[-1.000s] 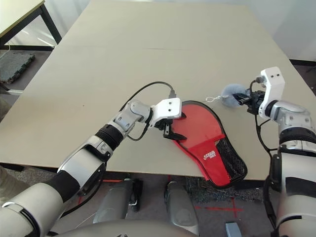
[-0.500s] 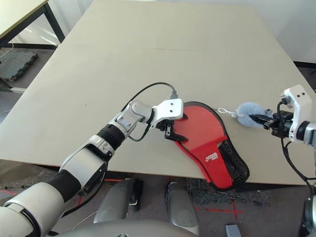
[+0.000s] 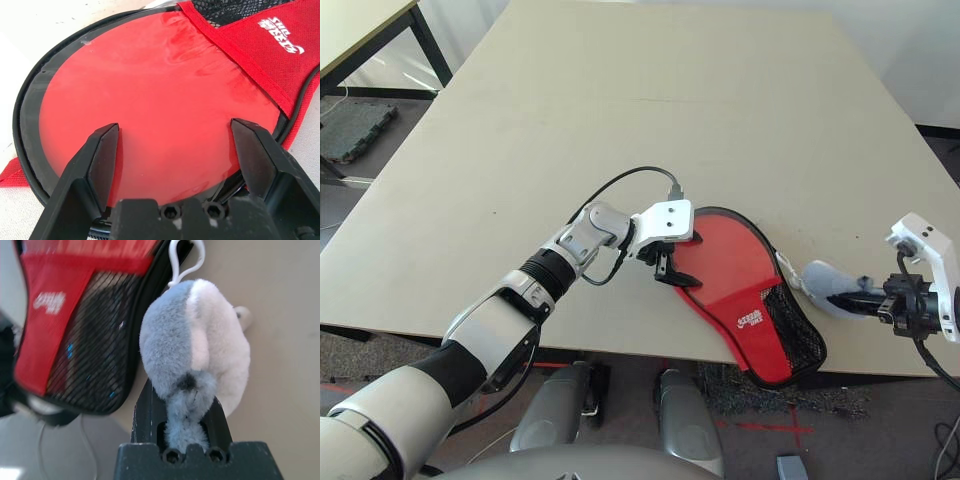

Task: Store the ping-pong paddle in its case and zip it.

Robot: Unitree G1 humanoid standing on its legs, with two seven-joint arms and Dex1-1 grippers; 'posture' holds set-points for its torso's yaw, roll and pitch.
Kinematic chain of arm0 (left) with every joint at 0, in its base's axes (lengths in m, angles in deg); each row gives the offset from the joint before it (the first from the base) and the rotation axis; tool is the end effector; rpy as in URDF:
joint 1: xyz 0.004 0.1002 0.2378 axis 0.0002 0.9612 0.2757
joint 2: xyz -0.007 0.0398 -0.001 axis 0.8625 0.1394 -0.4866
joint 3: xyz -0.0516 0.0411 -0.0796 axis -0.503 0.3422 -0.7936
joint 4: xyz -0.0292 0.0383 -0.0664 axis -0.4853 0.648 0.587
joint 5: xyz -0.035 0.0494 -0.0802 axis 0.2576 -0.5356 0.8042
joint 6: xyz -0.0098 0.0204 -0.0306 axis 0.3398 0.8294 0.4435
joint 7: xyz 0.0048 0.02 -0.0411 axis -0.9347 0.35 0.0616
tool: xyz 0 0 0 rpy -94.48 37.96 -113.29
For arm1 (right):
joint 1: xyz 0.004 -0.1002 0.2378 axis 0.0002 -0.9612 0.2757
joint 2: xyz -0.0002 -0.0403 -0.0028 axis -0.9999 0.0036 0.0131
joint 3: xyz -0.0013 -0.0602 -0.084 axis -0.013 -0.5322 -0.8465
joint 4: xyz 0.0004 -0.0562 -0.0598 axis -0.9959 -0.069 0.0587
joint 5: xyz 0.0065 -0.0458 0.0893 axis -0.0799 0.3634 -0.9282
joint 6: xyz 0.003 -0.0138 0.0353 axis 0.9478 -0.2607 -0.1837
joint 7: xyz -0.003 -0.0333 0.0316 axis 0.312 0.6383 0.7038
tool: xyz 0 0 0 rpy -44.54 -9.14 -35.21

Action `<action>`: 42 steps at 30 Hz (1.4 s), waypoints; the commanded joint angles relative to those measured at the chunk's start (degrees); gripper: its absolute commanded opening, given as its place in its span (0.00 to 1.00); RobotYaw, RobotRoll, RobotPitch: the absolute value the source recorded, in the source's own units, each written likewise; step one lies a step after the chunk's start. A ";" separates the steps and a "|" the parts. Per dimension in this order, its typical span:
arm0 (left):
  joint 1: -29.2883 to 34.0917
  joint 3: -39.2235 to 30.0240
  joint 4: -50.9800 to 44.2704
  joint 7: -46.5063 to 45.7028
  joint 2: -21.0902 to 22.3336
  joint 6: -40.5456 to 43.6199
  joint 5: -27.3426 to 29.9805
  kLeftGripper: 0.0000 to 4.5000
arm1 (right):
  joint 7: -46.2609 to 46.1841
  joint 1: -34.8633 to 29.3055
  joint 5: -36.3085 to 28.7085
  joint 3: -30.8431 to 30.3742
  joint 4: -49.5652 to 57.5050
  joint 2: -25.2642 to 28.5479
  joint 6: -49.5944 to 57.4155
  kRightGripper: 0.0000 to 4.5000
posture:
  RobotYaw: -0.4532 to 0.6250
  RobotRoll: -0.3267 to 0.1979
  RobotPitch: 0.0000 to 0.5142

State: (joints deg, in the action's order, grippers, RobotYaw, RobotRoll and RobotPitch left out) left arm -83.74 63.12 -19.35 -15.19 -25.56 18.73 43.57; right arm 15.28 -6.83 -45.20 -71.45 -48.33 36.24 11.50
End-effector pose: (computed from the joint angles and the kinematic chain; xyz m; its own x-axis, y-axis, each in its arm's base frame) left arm 0.3226 0.0180 0.1110 -0.0407 -0.8815 -0.4705 0.9716 -0.1447 0.1870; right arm 0.1605 -0.3977 0.1560 0.3685 0.5295 -0.7641 -0.5570 0.7838 0.2745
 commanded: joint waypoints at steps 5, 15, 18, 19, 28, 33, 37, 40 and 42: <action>1.37 1.79 3.51 -0.92 0.60 1.25 -3.12 1.00 | 4.31 -5.53 6.40 -9.07 -6.70 2.66 -3.74 0.01 | 0.32 0.62 0.34; 1.35 1.76 3.73 -1.23 0.51 1.11 -3.05 1.00 | 3.59 -4.37 7.50 -9.29 -12.33 2.34 -6.88 0.01 | 0.32 0.62 0.32; 1.28 1.75 3.80 -1.27 0.49 1.03 -3.05 1.00 | 2.44 -3.73 4.97 -6.46 -10.34 1.86 -4.18 0.17 | 0.32 0.62 0.32; 1.26 1.75 3.82 -1.27 0.48 0.98 -3.06 1.00 | 2.49 -3.51 4.17 -5.54 -10.08 1.68 -3.44 0.23 | 0.32 0.62 0.32; 1.14 1.39 4.05 -1.11 0.38 0.67 -3.14 1.00 | 2.58 7.21 -10.45 13.22 -13.16 0.52 11.28 0.99 | 0.32 0.62 0.32; 0.95 0.33 3.91 -1.50 0.43 1.03 -2.61 1.00 | -3.36 15.50 -12.40 18.47 -17.33 -1.98 12.13 0.99 | 0.32 0.62 0.31; 1.04 -2.27 2.13 -1.68 0.97 3.47 -0.66 1.00 | -11.00 21.21 -10.60 19.44 -18.70 -6.96 6.69 0.99 | 0.33 0.62 0.31; 1.60 -4.38 -0.50 -2.07 1.86 5.53 0.79 1.00 | -17.22 25.00 -7.86 19.01 -21.52 -10.44 -0.25 0.99 | 0.34 0.62 0.31; 1.94 -6.23 -2.56 -3.04 2.48 7.02 2.10 1.00 | -20.92 27.02 -6.26 18.58 -22.92 -12.61 -4.50 0.99 | 0.35 0.62 0.31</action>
State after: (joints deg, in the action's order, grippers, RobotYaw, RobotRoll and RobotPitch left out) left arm -83.22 57.98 -21.44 -17.06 -23.85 23.65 45.19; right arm -2.63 19.56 -53.06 -52.92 -69.67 24.69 10.41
